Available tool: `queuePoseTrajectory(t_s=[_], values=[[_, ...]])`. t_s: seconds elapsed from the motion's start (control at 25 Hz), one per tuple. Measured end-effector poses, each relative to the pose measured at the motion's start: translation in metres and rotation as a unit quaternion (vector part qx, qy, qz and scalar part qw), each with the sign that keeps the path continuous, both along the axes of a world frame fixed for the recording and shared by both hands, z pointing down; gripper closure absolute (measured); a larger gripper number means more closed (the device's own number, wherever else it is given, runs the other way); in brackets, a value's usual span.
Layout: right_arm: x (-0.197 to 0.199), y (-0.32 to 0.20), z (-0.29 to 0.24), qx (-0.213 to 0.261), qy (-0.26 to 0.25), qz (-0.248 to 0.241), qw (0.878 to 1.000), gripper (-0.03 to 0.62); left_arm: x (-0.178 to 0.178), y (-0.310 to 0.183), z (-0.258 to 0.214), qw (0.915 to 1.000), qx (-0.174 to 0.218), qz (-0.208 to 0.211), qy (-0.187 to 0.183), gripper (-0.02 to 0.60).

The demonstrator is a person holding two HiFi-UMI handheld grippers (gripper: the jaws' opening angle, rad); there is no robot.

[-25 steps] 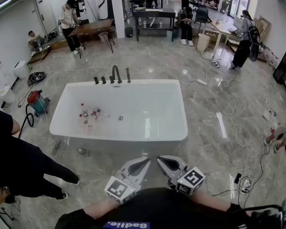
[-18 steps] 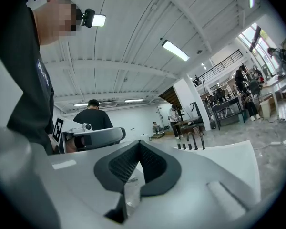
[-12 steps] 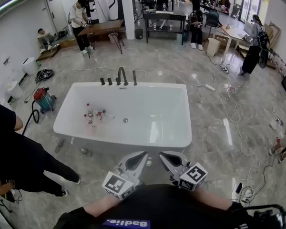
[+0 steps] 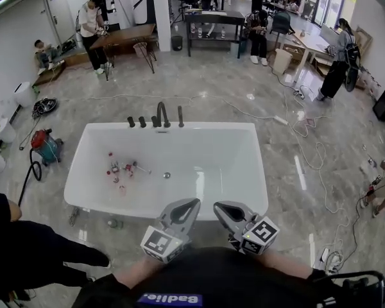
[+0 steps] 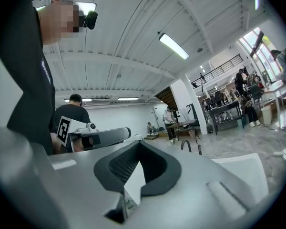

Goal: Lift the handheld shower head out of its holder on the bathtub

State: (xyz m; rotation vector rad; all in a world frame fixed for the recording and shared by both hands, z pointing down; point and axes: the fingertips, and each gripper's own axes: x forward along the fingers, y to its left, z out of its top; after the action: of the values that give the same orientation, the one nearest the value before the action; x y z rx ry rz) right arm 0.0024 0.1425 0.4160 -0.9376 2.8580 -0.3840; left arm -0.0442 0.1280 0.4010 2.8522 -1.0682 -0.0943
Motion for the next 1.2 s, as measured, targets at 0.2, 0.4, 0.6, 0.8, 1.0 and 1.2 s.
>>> queuePoseTrajectory(t_s=[0.2,0.4,0.6,0.8,1.0,1.2], values=[[-0.032,-0.076,0.014,-0.018,0.02,0.035,0.999,0.599,-0.043,-0.078,0.01,0.9996,-0.021,0.02,-0.007,0.577],[-0.056,-0.122,0.024,-0.024,0.029,0.051,0.998,0.599,-0.066,-0.13,0.012,0.999,-0.026,0.036,0.002,0.575],[-0.064,-0.147,0.026,-0.024,0.041,0.062,0.997,0.599,-0.077,-0.16,0.018,0.9987,-0.031,0.04,0.005,0.577],[-0.053,-0.162,0.028,-0.028,0.039,0.066,0.997,0.599,-0.074,-0.182,0.023,0.999,-0.039,0.023,0.003,0.575],[-0.031,-0.174,0.028,-0.034,0.027,0.053,0.998,0.598,-0.052,-0.196,0.02,0.9992,-0.039,0.006,-0.007,0.575],[0.008,-0.188,0.03,-0.033,0.019,0.041,0.998,0.598,-0.023,-0.208,0.03,0.999,-0.03,-0.03,-0.015,0.575]])
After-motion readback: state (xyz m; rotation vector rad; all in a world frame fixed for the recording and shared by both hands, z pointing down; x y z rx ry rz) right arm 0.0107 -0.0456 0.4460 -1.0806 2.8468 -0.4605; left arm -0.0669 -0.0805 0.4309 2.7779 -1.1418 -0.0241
